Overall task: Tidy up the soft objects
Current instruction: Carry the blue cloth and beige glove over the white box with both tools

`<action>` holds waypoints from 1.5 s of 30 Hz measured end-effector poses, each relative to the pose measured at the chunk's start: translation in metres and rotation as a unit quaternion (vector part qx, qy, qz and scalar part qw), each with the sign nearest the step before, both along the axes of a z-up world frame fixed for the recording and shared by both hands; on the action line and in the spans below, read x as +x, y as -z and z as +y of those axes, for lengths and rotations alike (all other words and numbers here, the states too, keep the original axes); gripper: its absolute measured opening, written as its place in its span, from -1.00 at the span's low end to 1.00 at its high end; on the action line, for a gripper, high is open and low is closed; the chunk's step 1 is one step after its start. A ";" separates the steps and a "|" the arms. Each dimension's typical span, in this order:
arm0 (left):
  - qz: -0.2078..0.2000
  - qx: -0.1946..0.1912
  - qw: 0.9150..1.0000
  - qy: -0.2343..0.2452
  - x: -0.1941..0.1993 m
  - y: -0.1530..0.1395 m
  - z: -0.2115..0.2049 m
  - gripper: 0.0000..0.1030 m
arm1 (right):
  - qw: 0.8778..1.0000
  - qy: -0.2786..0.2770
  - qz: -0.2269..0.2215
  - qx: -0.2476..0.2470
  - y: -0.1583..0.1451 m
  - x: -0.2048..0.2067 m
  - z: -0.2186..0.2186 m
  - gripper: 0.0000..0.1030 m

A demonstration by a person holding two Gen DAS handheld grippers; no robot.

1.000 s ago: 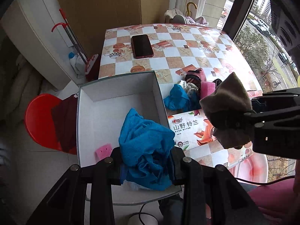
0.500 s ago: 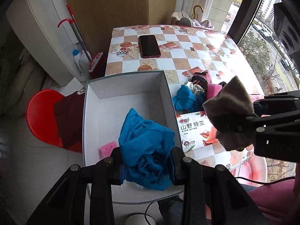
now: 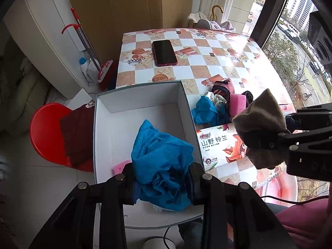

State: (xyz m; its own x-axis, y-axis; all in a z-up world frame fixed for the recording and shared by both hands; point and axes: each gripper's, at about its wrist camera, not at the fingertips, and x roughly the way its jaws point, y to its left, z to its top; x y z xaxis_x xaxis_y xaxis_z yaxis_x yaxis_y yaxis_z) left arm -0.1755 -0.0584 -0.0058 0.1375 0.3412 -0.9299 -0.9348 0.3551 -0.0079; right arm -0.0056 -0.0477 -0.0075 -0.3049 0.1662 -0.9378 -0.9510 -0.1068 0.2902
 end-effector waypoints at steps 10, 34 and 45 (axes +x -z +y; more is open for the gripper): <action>0.013 -0.001 0.998 0.054 0.021 0.004 0.007 -0.27 | 0.998 0.045 -0.018 0.028 -0.013 0.026 -0.012 -0.41; 0.000 0.004 0.997 0.071 0.034 0.004 0.006 -0.27 | 0.996 0.077 -0.022 0.026 -0.015 0.040 -0.017 -0.41; -0.010 0.001 0.999 0.048 0.021 0.010 0.007 -0.27 | 0.998 0.060 -0.028 0.019 -0.011 0.033 -0.013 -0.41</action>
